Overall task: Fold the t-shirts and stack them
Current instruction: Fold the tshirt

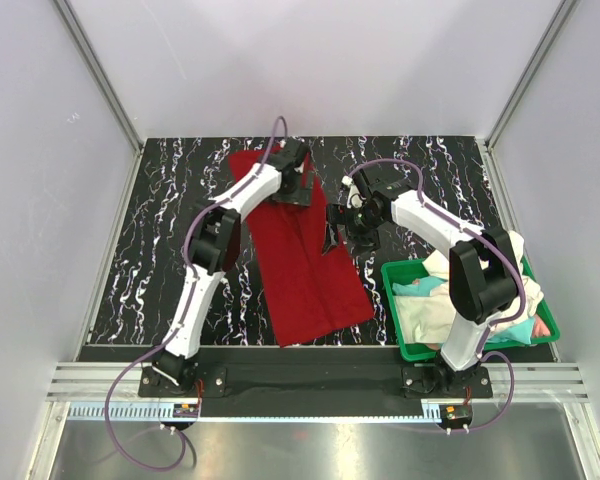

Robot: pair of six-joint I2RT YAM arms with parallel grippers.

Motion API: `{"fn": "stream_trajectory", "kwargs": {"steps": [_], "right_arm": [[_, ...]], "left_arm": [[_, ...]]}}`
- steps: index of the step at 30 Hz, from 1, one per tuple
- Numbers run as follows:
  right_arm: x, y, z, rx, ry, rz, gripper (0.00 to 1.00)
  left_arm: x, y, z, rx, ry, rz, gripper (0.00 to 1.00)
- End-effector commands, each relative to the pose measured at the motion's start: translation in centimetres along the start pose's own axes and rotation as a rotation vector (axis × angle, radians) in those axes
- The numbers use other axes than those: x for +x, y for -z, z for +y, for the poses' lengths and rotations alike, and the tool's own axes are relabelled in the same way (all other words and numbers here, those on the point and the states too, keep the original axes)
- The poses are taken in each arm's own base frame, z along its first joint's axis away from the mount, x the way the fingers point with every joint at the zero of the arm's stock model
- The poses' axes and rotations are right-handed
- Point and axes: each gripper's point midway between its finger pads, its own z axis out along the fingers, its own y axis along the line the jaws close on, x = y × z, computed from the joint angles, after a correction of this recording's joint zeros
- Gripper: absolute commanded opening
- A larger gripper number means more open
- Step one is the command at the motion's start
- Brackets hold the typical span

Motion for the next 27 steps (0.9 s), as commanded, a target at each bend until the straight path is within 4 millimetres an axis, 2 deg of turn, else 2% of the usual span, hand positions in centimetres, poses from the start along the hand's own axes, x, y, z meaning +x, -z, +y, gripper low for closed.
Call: {"fn": "stream_trajectory", "kwargs": {"steps": [1, 3, 6, 7, 9, 10, 11, 12, 13, 14, 15, 16, 17, 18, 19, 20, 21, 22, 23, 24, 25, 26, 27], "right_arm": [[-1.0, 0.3, 0.3, -0.012, -0.002, -0.036, 1.0], [-0.6, -0.1, 0.0, -0.004, -0.02, -0.024, 1.0], [-0.2, -0.8, -0.2, -0.003, -0.066, -0.015, 1.0], [-0.2, -1.0, -0.2, -0.001, -0.081, -0.009, 1.0], [0.0, -1.6, -0.3, 0.024, -0.109, 0.002, 1.0], [-0.2, -1.8, -0.5, 0.053, -0.108, -0.009, 1.0], [0.1, -2.3, -0.3, 0.067, -0.11, 0.001, 1.0], [-0.3, -2.3, 0.0, 0.078, -0.107, -0.007, 1.0], [-0.6, -2.5, -0.2, 0.114, -0.109, -0.019, 1.0], [-1.0, -2.8, -0.1, 0.141, -0.12, -0.011, 1.0], [-1.1, -3.1, 0.2, 0.161, -0.115, -0.006, 1.0], [-1.5, -3.4, -0.1, 0.204, -0.112, -0.017, 1.0], [-1.3, -4.3, -0.7, 0.244, -0.122, 0.013, 1.0], [-2.7, -4.2, 0.4, 0.24, -0.103, -0.018, 1.0], [-3.3, -4.5, 0.4, 0.262, -0.098, -0.022, 1.0], [-3.1, -5.6, -0.1, 0.288, -0.094, 0.012, 1.0], [-4.9, -5.4, 1.1, 0.273, -0.071, -0.027, 1.0], [-5.6, -5.7, 1.2, 0.296, -0.052, -0.043, 1.0], [-6.0, -5.9, 1.4, 0.308, -0.039, -0.044, 1.0], [-7.3, -6.8, 1.6, 0.31, -0.018, -0.055, 1.0], [-7.9, -7.1, 1.5, 0.322, -0.016, -0.058, 1.0], [-8.7, -8.1, 1.5, 0.333, -0.021, -0.055, 1.0], [-9.1, -8.5, 1.4, 0.346, -0.022, -0.057, 1.0]], "left_arm": [[3.8, -0.7, -3.2, 0.102, -0.11, 0.1, 0.91], [2.7, 0.0, -2.5, 0.085, -0.102, 0.073, 0.92], [-0.5, 2.8, -0.4, 0.105, -0.028, 0.015, 0.93], [-2.4, 5.3, 0.8, 0.125, 0.011, -0.024, 0.94], [-3.7, 8.3, 1.3, 0.176, 0.051, -0.056, 0.98], [-5.0, 11.6, 1.4, 0.245, 0.07, -0.1, 0.99], [-5.2, 13.1, 1.2, 0.287, 0.087, -0.115, 0.99], [-4.5, 13.8, 1.2, 0.321, 0.104, -0.1, 0.99], [-5.0, 16.9, 1.4, 0.378, 0.127, -0.134, 0.99], [-4.8, 18.0, 1.7, 0.387, 0.16, -0.137, 0.99], [-3.1, 17.7, 2.3, 0.376, 0.186, -0.1, 0.99], [-3.7, 20.5, 3.5, 0.37, 0.212, -0.174, 0.99], [-3.1, 21.3, 4.2, 0.36, 0.258, -0.184, 0.99], [-1.2, 20.6, 5.1, 0.333, 0.297, -0.156, 0.99], [-1.1, 23.4, 6.4, 0.323, 0.337, -0.223, 0.99], [-0.3, 24.0, 6.7, 0.331, 0.376, -0.229, 0.99], [1.9, 23.3, 7.0, 0.323, 0.395, -0.194, 0.99], [2.3, 25.4, 7.3, 0.336, 0.403, -0.243, 0.99], [3.4, 25.7, 7.5, 0.332, 0.411, -0.238, 0.99], [5.5, 24.8, 7.7, 0.318, 0.422, -0.196, 0.99], [6.7, 25.7, 8.3, 0.295, 0.429, -0.209, 0.99], [8.1, 25.6, 8.6, 0.275, 0.447, -0.192, 0.99], [10.7, 25.3, 9.3, 0.244, 0.458, -0.162, 0.99]]}}
